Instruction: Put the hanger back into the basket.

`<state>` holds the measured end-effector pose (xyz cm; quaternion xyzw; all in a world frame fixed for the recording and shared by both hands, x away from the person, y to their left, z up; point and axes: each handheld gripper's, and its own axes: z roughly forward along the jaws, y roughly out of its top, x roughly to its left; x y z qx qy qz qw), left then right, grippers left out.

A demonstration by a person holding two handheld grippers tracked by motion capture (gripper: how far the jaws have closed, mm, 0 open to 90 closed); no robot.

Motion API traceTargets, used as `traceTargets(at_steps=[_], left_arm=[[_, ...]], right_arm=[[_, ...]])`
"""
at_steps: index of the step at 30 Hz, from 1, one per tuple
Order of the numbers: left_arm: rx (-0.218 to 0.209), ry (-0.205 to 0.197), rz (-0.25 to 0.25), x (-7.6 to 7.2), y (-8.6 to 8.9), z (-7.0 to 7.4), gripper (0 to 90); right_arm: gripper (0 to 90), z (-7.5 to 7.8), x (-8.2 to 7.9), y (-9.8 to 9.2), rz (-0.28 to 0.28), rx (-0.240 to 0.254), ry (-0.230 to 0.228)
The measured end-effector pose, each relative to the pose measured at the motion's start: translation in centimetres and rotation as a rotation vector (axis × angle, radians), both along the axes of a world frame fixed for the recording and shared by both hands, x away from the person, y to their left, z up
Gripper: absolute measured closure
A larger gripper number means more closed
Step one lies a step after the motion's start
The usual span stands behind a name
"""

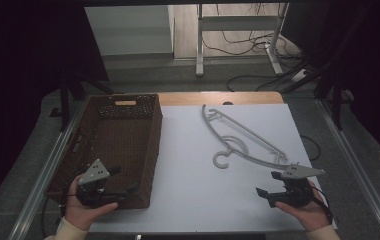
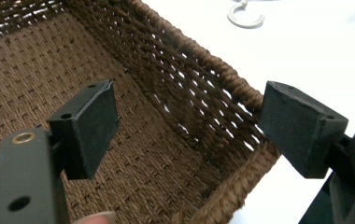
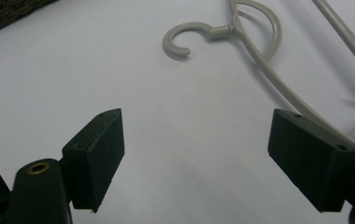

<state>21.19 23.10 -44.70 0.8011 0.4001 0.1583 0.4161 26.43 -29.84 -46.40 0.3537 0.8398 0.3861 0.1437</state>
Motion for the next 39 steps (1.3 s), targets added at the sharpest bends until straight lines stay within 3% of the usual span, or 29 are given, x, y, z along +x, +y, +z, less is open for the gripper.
traceTargets(at_steps=[24, 39], left_arm=[[0.009, 0.009, -0.024, -0.6, -0.3, 0.1, 19.6], [0.001, 0.009, -0.022, -0.8, -0.1, 0.2, 19.6]], right_arm=[[16.9, 0.8, 0.6, 0.2, -0.011, -0.017, 0.003], [18.2, 1.3, 4.1, 1.2, -0.011, -0.1, 0.023]])
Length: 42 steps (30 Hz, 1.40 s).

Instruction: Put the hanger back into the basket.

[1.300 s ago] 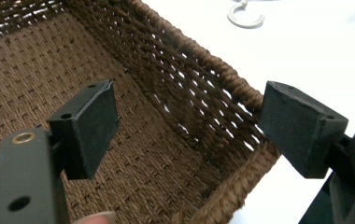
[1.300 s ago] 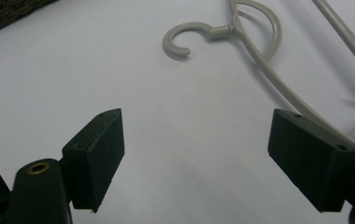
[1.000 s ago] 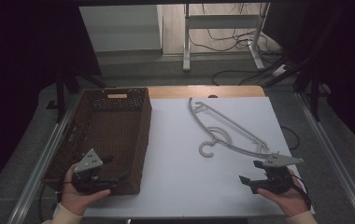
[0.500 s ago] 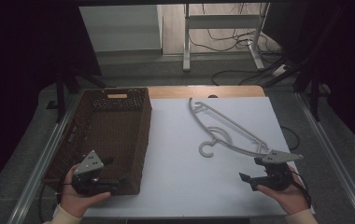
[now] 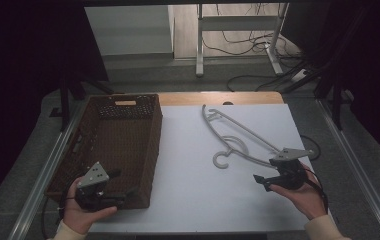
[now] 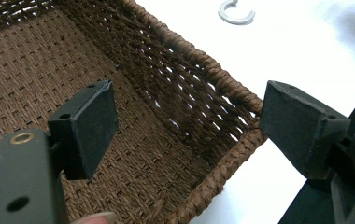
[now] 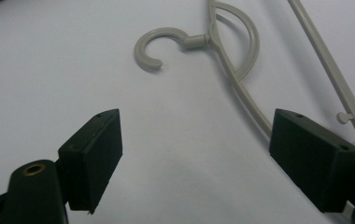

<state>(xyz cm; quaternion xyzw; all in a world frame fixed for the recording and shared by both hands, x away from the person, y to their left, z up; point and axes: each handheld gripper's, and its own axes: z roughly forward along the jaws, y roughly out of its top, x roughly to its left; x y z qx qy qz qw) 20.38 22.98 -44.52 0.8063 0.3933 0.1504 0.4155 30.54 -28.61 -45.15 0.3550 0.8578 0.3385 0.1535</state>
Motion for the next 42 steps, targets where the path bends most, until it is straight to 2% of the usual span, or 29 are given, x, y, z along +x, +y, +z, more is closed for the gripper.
traceTargets(at_steps=[6, 15, 19, 21, 22, 26, 34, 42], left_arm=[[0.006, -0.002, -0.005, 0.0, -0.2, 0.0, 19.6], [0.002, -0.001, -0.009, 0.1, -0.2, 0.0, 19.5], [0.003, 0.0, -0.009, 0.1, -0.2, 0.0, 19.5], [0.003, -0.001, -0.01, 0.1, -0.2, 0.0, 19.5], [0.003, 0.0, -0.009, 0.1, -0.2, 0.0, 19.5], [0.004, -0.001, -0.01, 0.1, -0.2, 0.0, 19.5], [0.006, -0.002, -0.011, 0.1, -0.2, 0.0, 19.6], [0.007, -0.002, -0.011, 0.2, -0.3, 0.0, 19.6]], right_arm=[[20.9, 0.0, 0.8, 0.2, 0.0, -0.012, 0.006], [27.3, -0.5, 3.3, 1.3, 0.0, -0.073, 0.019], [30.0, -1.2, 5.1, 1.7, 0.0, -0.103, 0.048], [30.2, -1.3, 5.4, 1.7, -0.002, -0.109, 0.055], [31.1, -1.7, 6.2, 1.7, 0.001, -0.118, 0.069], [32.8, -2.2, 7.2, 1.8, 0.004, -0.122, 0.094], [37.9, -3.0, 8.7, 2.0, 0.012, -0.148, 0.134], [42.2, -3.7, 9.4, 2.0, 0.015, -0.163, 0.16]])
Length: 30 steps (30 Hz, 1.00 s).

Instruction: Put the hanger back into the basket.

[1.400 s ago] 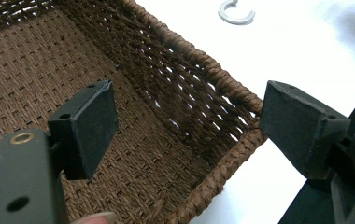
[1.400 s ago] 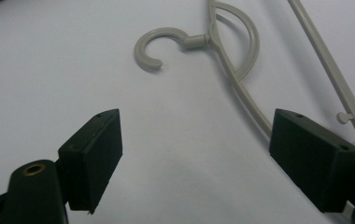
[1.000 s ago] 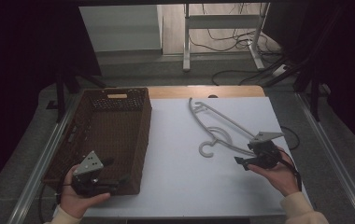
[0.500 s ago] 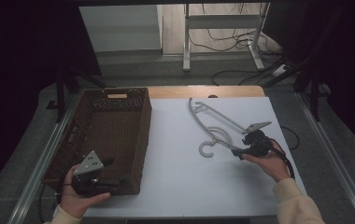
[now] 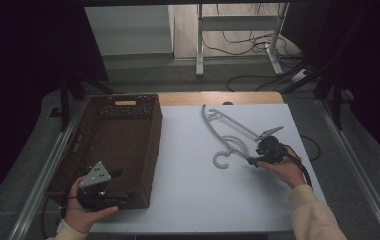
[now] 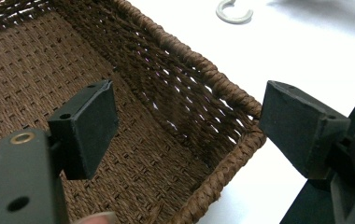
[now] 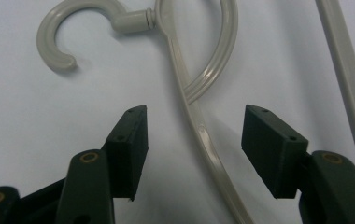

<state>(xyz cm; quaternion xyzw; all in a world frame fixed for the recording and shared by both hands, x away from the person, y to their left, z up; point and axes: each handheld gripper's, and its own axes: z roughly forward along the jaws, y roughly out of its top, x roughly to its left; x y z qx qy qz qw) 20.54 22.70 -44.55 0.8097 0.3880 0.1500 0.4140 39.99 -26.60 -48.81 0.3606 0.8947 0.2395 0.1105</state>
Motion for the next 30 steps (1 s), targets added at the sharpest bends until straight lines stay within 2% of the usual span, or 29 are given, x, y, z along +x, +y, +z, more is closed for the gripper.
traceTargets(at_steps=[12, 14, 16, 18, 22, 25, 28, 30], left_arm=[[0.004, -0.001, -0.001, 0.1, 0.0, 0.0, 19.7], [0.004, -0.002, -0.002, 0.1, 0.0, 0.0, 19.7], [0.002, -0.002, -0.002, 0.0, 0.0, 0.1, 19.6], [0.002, -0.002, -0.004, 0.0, 0.0, 0.1, 19.5], [-0.002, -0.004, -0.006, 0.0, 0.0, 0.2, 19.4], [-0.003, -0.006, -0.006, 0.0, -0.1, 0.2, 19.4], [-0.006, -0.006, -0.003, -0.1, 0.0, 0.2, 19.3], [-0.006, -0.006, -0.002, -0.1, 0.0, 0.2, 19.3]], right_arm=[[51.6, -0.5, 0.9, 0.6, 0.027, -0.024, 0.028], [54.1, -0.6, 1.1, 1.0, 0.04, -0.046, 0.042], [59.3, -0.9, 1.3, 1.3, 0.048, -0.071, 0.058], [60.1, -1.0, 1.4, 1.4, 0.048, -0.075, 0.061], [73.9, -0.9, 1.7, 1.2, 0.049, -0.068, 0.074], [76.7, -0.8, 1.8, 1.7, 0.09, -0.11, 0.07], [78.5, -0.6, 1.8, 2.5, 0.129, -0.176, 0.067], [78.8, -0.5, 1.8, 2.6, 0.129, -0.183, 0.075]])
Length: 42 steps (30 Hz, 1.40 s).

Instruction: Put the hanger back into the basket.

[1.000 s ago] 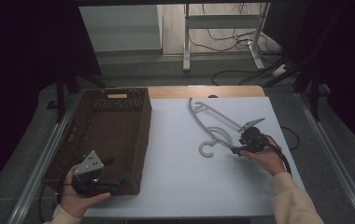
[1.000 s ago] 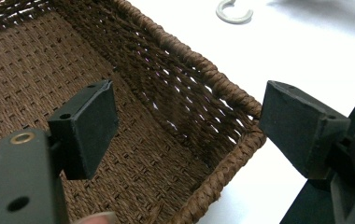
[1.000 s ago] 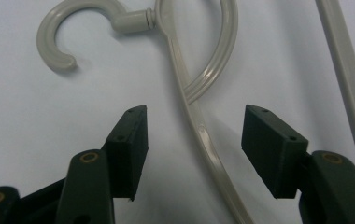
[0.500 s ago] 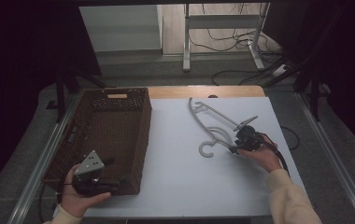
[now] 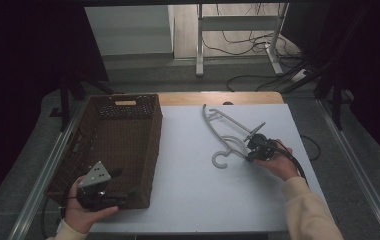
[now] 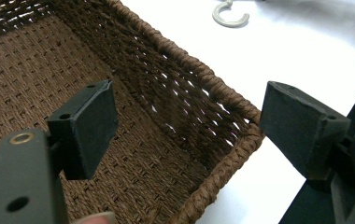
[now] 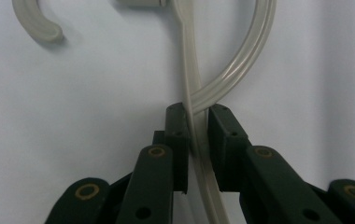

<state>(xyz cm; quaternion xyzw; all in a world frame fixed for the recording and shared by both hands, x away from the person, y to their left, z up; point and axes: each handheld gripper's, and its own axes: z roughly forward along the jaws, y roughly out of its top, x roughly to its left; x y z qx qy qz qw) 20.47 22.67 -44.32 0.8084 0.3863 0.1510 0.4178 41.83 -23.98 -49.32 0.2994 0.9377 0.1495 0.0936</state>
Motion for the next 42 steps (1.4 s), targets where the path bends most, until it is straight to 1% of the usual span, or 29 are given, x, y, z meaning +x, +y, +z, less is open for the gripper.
traceTargets(at_steps=[1, 2, 4, 6, 7, 8, 9, 10, 11, 12, 13, 14, 15, 16, 17, 18, 20, 21, 22, 27, 30, 32, 34, 35, 36, 42], left_arm=[[-0.001, -0.001, 0.001, 0.0, 0.0, 0.0, 19.3], [-0.001, -0.001, 0.001, 0.0, 0.1, 0.0, 19.3], [0.0, -0.001, 0.001, 0.0, 0.1, 0.0, 19.3], [0.001, -0.001, 0.001, 0.0, 0.1, 0.0, 19.3], [-0.001, -0.001, 0.002, 0.0, 0.2, 0.0, 19.3], [-0.001, -0.001, 0.002, 0.0, 0.2, 0.0, 19.3], [-0.002, -0.003, 0.004, 0.0, 0.2, 0.0, 19.3], [-0.002, -0.003, 0.004, 0.0, 0.2, 0.0, 19.3], [-0.002, -0.004, 0.005, 0.0, 0.2, 0.0, 19.3], [-0.001, -0.005, 0.005, 0.0, 0.2, 0.1, 19.4], [-0.001, -0.005, 0.005, 0.0, 0.2, 0.1, 19.4], [-0.002, -0.006, 0.006, 0.0, 0.2, 0.1, 19.4], [-0.002, -0.006, 0.006, 0.0, 0.2, 0.1, 19.4], [-0.002, -0.007, 0.007, 0.0, 0.2, 0.1, 19.4], [-0.002, -0.007, 0.007, 0.0, 0.2, 0.1, 19.4], [-0.002, -0.007, 0.008, 0.0, 0.2, 0.1, 19.4], [-0.002, -0.007, 0.008, 0.0, 0.2, 0.1, 19.4], [-0.002, -0.007, 0.008, 0.0, 0.2, 0.1, 19.4], [-0.002, -0.007, 0.009, 0.0, 0.3, 0.1, 19.4], [-0.003, -0.01, 0.009, 0.0, 0.3, 0.1, 19.4], [-0.001, -0.011, 0.009, 0.0, 0.3, 0.1, 19.4], [-0.003, -0.012, 0.009, 0.0, 0.3, 0.1, 19.5], [-0.003, -0.013, 0.009, 0.0, 0.3, 0.2, 19.5], [-0.002, -0.013, 0.008, 0.0, 0.3, 0.2, 19.5], [0.001, -0.014, 0.006, 0.0, 0.3, 0.2, 19.5], [0.001, -0.016, 0.003, -0.1, 0.1, 0.3, 19.6]], right_arm=[[78.8, 0.0, 0.0, 0.0, 0.0, 0.0, 0.0], [79.5, 0.0, 0.1, -0.1, -0.003, 0.015, 0.007], [79.8, 0.0, 0.1, -0.2, -0.008, 0.021, 0.013], [80.7, 0.1, 0.2, -0.3, -0.031, 0.053, 0.03], [80.9, 0.3, 0.3, -0.4, -0.049, 0.081, 0.029], [80.9, 0.3, 0.3, -0.4, -0.049, 0.081, 0.029], [81.1, 0.7, 0.3, -0.6, -0.06, 0.121, 0.035], [81.1, 0.8, 0.2, -0.6, -0.067, 0.138, 0.037], [81.1, 0.8, 0.2, -0.6, -0.067, 0.138, 0.037], [81.2, 1.3, 0.2, -0.7, -0.076, 0.184, 0.033], [81.2, 1.3, 0.2, -0.7, -0.076, 0.184, 0.033], [81.3, 1.8, 0.1, -0.8, -0.08, 0.225, 0.032], [81.3, 1.8, 0.1, -0.8, -0.08, 0.225, 0.032], [81.3, 2.3, -0.1, -0.9, -0.084, 0.256, 0.031], [81.3, 2.3, -0.1, -0.9, -0.084, 0.256, 0.031], [81.3, 2.8, -0.3, -0.9, -0.083, 0.271, 0.016], [81.4, 2.9, -0.3, -0.9, -0.084, 0.276, 0.013], [81.4, 3.3, -0.5, -0.9, -0.082, 0.293, 0.005], [81.4, 3.5, -0.6, -1.0, -0.081, 0.299, 0.001], [81.5, 4.3, -1.1, -1.2, -0.067, 0.325, -0.008], [81.4, 4.9, -1.8, -1.0, -0.037, 0.324, -0.014], [81.4, 5.3, -2.4, -0.8, -0.002, 0.326, -0.019], [81.4, 5.6, -2.9, -0.6, 0.02, 0.325, -0.023], [81.4, 5.6, -2.9, -0.6, 0.02, 0.325, -0.023], [81.4, 5.9, -3.6, -0.6, 0.044, 0.323, -0.026], [81.4, 6.6, -5.1, -0.4, 0.09, 0.333, -0.025]])
